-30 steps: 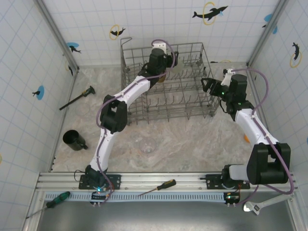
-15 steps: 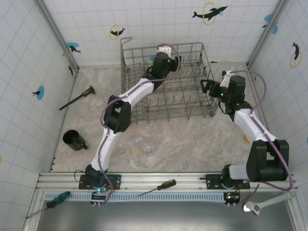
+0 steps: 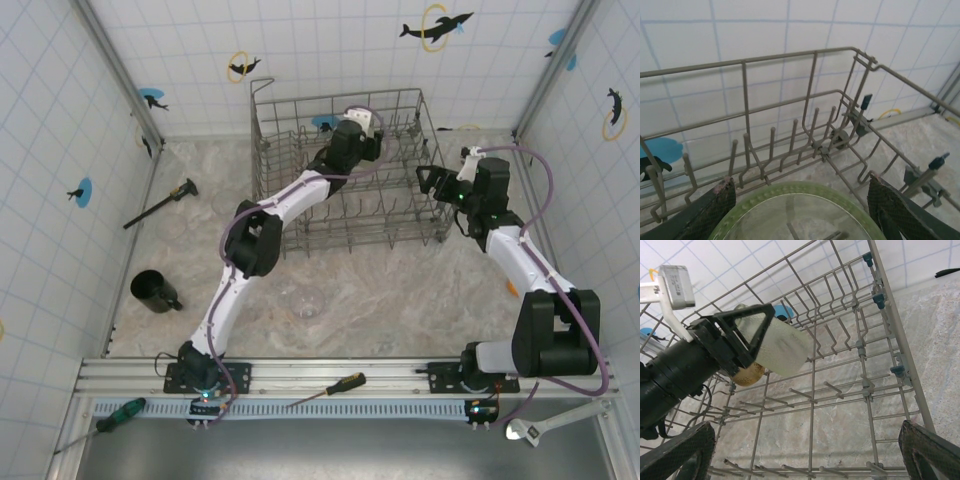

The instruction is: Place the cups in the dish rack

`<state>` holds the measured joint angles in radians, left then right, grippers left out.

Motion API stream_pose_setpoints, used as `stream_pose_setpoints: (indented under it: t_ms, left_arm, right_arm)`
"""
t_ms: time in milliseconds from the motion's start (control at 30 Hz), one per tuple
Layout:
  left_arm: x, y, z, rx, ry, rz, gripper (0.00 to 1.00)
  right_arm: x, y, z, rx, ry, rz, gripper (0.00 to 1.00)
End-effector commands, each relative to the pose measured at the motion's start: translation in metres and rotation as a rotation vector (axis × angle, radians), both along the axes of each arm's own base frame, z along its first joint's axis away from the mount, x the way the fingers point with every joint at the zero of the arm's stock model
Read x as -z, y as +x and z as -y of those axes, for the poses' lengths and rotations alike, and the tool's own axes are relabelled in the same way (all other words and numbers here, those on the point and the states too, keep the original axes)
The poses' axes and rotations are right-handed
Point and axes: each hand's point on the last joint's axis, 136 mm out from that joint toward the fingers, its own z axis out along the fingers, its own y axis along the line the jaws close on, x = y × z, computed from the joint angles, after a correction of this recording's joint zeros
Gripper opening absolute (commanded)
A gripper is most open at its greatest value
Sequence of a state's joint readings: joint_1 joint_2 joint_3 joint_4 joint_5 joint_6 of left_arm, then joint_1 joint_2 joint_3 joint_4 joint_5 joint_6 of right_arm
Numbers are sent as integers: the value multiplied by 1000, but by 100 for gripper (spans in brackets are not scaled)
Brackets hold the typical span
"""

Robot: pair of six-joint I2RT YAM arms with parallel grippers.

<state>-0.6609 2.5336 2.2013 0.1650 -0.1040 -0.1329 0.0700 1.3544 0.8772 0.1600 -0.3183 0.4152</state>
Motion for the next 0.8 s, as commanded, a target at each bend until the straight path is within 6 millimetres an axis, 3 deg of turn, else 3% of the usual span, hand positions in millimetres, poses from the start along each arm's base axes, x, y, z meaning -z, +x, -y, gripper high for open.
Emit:
stream_pose_setpoints:
  t_ms: [0,67,100,300,367,400,567,767]
  left_arm:
    - [-7,0,11,-6,81,98,15]
    - [-2,0,12,-1,102,98,18]
    - [0,0,12,-8,114,102,25]
    - [-3,3,9,-37,125,133,72]
    - [-6,4,8,-48,110,144,93]
    - [-7,4,7,-56,103,148,97]
    - [-26,3,6,-67,46,160,97]
    - [-73,-17,15,-12,-83,186,97]
  right_arm:
    - [-2,-1,2,8,-3,25,98]
    - [-3,-3,2,11,-3,35,98]
    - [-3,-3,3,12,-3,36,98]
    - [-3,-3,1,3,3,31,98]
    - [-2,-3,0,2,5,27,98]
    - [-3,-3,1,2,4,28,98]
    - [-6,-2,0,0,0,32,98]
    - [-9,0,4,7,-11,24,98]
